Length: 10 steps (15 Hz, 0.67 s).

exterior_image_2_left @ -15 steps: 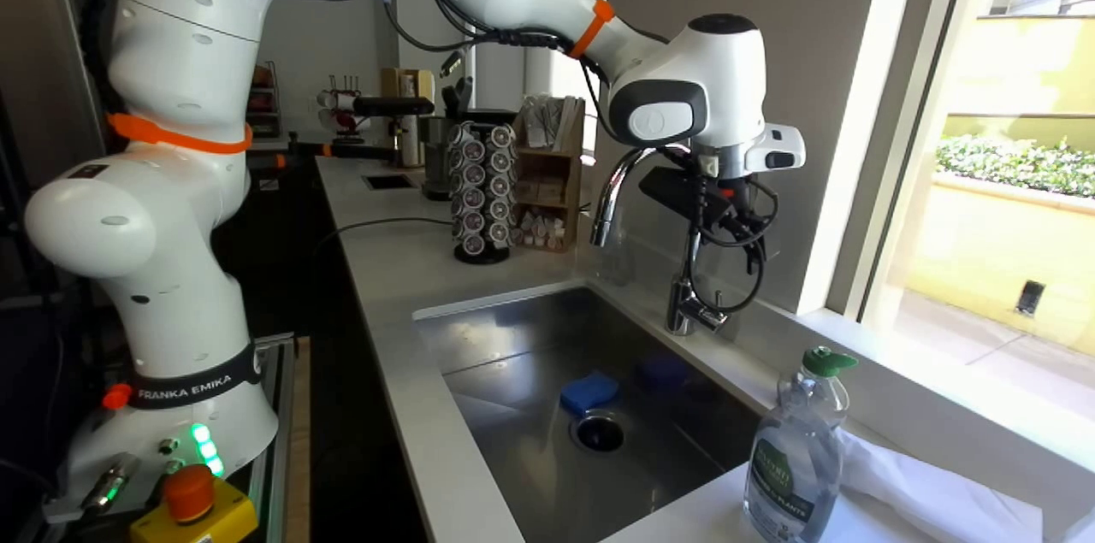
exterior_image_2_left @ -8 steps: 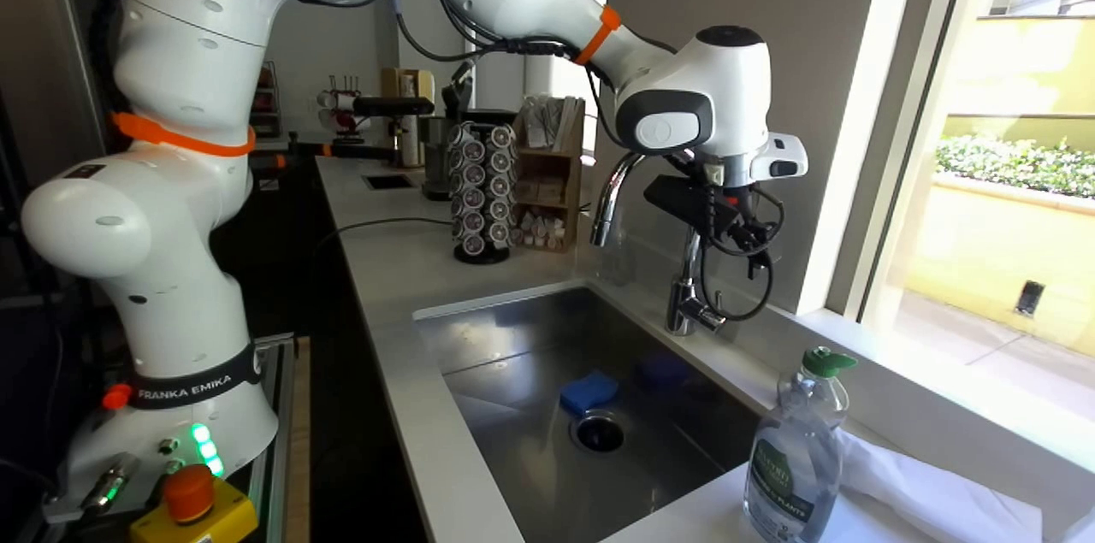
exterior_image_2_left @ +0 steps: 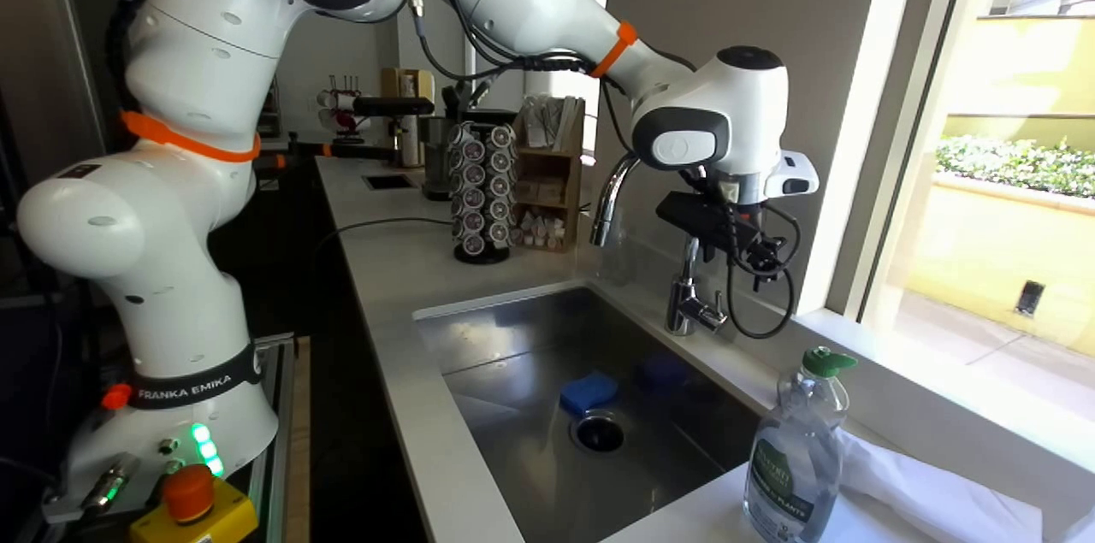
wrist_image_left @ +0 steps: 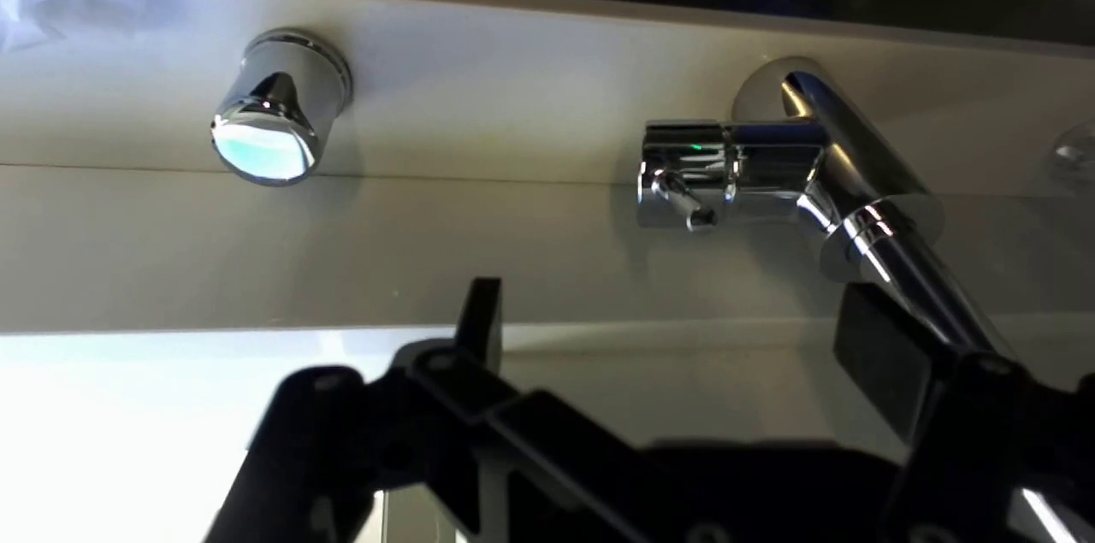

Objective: Push the faucet handle to the right.

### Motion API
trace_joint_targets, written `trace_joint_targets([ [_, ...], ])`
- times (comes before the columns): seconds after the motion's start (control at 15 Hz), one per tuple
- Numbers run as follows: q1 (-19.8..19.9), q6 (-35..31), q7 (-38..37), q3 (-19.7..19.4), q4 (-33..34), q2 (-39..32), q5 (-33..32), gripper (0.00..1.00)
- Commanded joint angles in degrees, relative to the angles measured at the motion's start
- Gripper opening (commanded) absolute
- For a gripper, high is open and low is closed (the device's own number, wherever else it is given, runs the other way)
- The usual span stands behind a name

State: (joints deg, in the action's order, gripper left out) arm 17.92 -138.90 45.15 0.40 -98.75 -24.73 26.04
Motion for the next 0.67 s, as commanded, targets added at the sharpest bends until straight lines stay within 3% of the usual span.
trace_joint_targets([
  [0.0, 0.97, 2.55, 1.94, 1.2, 2.94, -2.93, -0.84, 1.0],
  [0.2, 0.98, 3.12, 2.65, 1.46, 3.88, -4.06, -0.9, 0.99],
  [0.33, 1.02, 3.19, 3.07, 1.66, 4.18, -4.56, -0.94, 0.92],
  [0.47, 0.93, 3.35, 3.23, 1.74, 4.38, -4.98, -1.24, 0.81],
  [0.6, 0.83, 3.39, 3.34, 1.74, 4.49, -5.32, -1.57, 0.58],
])
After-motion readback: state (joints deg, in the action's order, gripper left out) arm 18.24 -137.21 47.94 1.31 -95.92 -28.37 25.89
